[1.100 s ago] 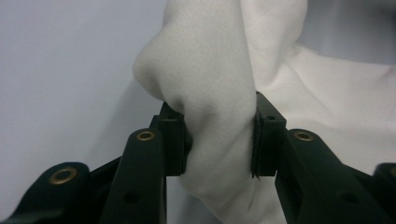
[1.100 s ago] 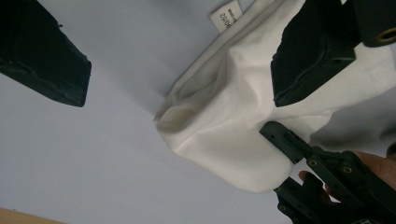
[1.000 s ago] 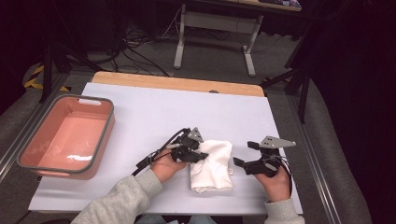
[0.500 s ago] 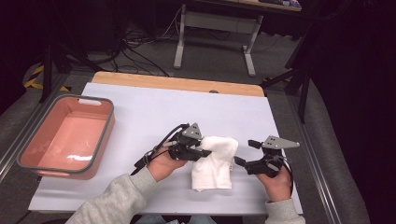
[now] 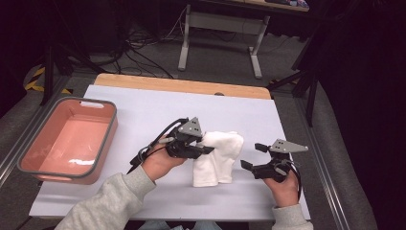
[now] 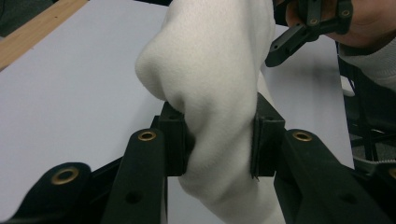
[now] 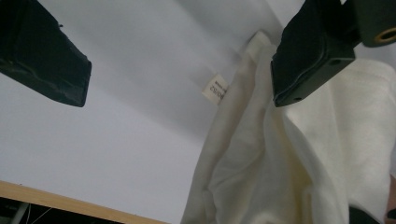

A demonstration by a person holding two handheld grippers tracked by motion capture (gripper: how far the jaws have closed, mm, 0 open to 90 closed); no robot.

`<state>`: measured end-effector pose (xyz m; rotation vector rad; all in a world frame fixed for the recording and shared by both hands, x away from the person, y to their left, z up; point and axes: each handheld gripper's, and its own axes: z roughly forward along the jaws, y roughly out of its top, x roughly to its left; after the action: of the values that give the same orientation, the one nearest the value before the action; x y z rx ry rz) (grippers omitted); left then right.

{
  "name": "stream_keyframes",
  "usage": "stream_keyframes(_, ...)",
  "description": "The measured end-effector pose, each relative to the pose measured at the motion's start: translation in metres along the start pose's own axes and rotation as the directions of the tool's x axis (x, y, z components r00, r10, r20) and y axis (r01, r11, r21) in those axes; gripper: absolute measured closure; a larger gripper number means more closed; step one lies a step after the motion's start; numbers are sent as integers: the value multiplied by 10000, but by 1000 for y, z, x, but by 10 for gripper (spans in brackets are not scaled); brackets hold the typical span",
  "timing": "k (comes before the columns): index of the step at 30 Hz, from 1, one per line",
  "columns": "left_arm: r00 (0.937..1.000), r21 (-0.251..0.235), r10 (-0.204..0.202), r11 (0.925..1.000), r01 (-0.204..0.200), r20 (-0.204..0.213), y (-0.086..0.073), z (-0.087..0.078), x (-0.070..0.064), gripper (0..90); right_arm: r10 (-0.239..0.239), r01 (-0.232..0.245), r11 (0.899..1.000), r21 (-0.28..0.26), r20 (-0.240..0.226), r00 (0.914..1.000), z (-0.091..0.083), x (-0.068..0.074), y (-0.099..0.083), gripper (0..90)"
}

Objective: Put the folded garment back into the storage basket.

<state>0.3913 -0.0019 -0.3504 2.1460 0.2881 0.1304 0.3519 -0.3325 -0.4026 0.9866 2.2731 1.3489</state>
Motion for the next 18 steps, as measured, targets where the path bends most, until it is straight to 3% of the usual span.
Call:
stream_keyframes(5,9999,-15,-51,10000,51,-86,2,-13,5,652,-12,12,10000,-26,-24,10000,0,0,0,56)
stream_keyframes(18,9960,22,-145,9999,147,-887,-1,-54,16,651,-111,111,9999,-98,-59,9999,1,-3,2,56)
